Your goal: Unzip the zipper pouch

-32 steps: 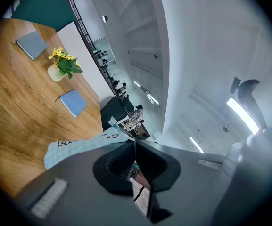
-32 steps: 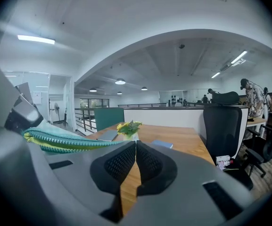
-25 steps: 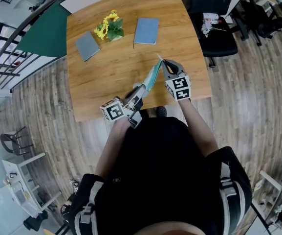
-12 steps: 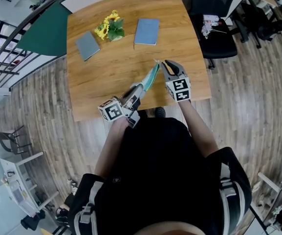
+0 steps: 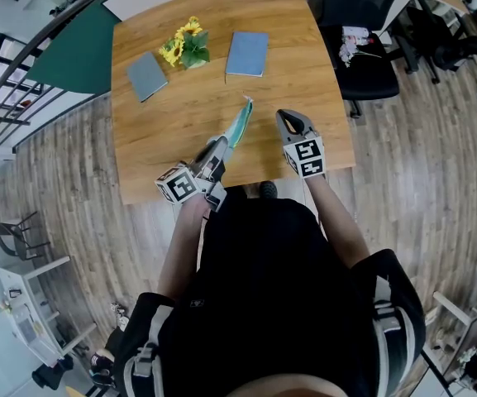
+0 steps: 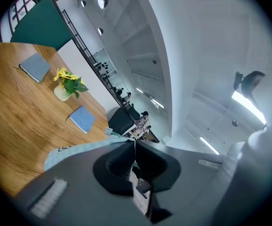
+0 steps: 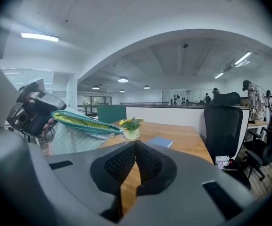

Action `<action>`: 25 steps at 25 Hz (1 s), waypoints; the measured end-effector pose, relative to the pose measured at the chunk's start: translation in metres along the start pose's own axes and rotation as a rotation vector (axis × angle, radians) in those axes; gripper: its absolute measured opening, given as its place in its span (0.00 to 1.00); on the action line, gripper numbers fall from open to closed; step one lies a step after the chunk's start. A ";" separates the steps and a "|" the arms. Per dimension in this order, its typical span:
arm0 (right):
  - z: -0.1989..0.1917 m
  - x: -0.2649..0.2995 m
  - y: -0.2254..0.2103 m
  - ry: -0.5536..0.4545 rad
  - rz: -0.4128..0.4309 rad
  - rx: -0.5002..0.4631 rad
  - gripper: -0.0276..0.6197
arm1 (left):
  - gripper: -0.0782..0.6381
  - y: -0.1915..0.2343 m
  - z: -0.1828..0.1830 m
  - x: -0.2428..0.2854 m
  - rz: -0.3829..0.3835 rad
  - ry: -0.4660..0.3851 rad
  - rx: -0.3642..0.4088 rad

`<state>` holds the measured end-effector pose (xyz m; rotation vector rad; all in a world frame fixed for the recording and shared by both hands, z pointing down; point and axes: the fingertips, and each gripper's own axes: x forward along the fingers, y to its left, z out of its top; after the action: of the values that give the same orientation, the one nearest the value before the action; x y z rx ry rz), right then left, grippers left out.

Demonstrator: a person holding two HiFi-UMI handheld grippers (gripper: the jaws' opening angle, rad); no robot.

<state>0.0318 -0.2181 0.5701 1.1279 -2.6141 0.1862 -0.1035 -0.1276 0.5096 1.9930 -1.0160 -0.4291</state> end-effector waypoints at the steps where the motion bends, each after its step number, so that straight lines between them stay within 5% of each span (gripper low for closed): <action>1: -0.001 -0.001 0.000 0.000 0.002 -0.001 0.05 | 0.11 0.003 0.002 -0.001 0.006 -0.005 0.002; 25: -0.028 -0.017 0.002 0.055 -0.002 0.008 0.05 | 0.11 0.029 0.029 -0.025 0.076 -0.077 0.013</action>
<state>0.0471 -0.1983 0.5913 1.1121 -2.5663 0.2238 -0.1512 -0.1324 0.5146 1.9558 -1.1408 -0.4616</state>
